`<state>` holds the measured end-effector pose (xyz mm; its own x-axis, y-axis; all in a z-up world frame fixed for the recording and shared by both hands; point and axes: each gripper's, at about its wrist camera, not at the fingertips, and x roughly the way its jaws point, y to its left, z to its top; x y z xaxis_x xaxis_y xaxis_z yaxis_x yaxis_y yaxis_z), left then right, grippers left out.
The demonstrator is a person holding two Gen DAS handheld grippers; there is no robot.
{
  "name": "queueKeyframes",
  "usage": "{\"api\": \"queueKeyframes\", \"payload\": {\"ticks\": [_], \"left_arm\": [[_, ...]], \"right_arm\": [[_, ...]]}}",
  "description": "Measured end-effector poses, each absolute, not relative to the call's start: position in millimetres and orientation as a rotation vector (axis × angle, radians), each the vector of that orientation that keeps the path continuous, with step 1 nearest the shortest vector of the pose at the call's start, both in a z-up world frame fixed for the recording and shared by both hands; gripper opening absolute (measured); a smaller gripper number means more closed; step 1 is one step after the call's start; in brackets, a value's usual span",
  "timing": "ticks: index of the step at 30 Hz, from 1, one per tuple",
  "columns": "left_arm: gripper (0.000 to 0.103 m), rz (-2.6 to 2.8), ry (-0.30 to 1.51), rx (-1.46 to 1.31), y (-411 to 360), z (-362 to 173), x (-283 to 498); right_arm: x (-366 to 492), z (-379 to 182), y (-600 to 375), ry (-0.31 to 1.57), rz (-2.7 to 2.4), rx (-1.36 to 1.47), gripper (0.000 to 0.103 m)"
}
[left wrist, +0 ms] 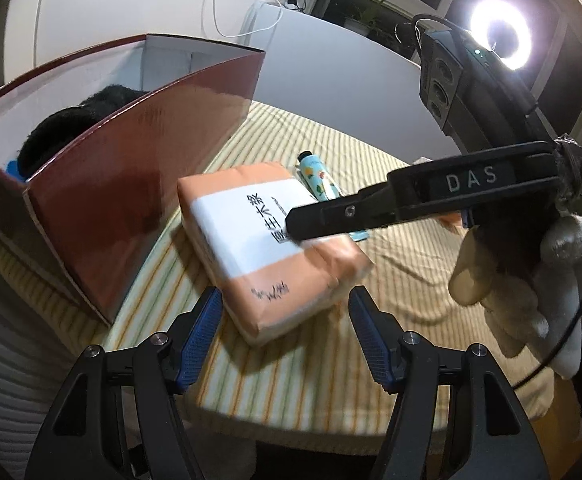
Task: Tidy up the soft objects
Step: 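Reach both grippers to the orange tissue pack and close on it, then lift the tissue pack with both grippers and carry it over the box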
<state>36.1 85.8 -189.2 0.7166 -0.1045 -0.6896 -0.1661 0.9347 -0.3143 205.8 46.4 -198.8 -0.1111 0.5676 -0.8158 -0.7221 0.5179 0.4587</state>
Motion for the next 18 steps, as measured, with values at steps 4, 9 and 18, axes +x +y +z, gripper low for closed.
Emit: {"api": "queueKeyframes", "payload": {"ticks": [4,9,18], "left_arm": [[0.065,0.037,0.776,-0.348,87,-192,45],[0.063,0.030,0.772,-0.320,85,-192,45],[0.061,0.021,0.771,-0.277,79,-184,46]], "right_arm": [[204,-200,56,1.281,1.105,-0.132,0.044],[202,-199,43,1.283,1.092,-0.127,0.044],[184,-195,35,1.236,1.048,-0.138,0.043]]}}
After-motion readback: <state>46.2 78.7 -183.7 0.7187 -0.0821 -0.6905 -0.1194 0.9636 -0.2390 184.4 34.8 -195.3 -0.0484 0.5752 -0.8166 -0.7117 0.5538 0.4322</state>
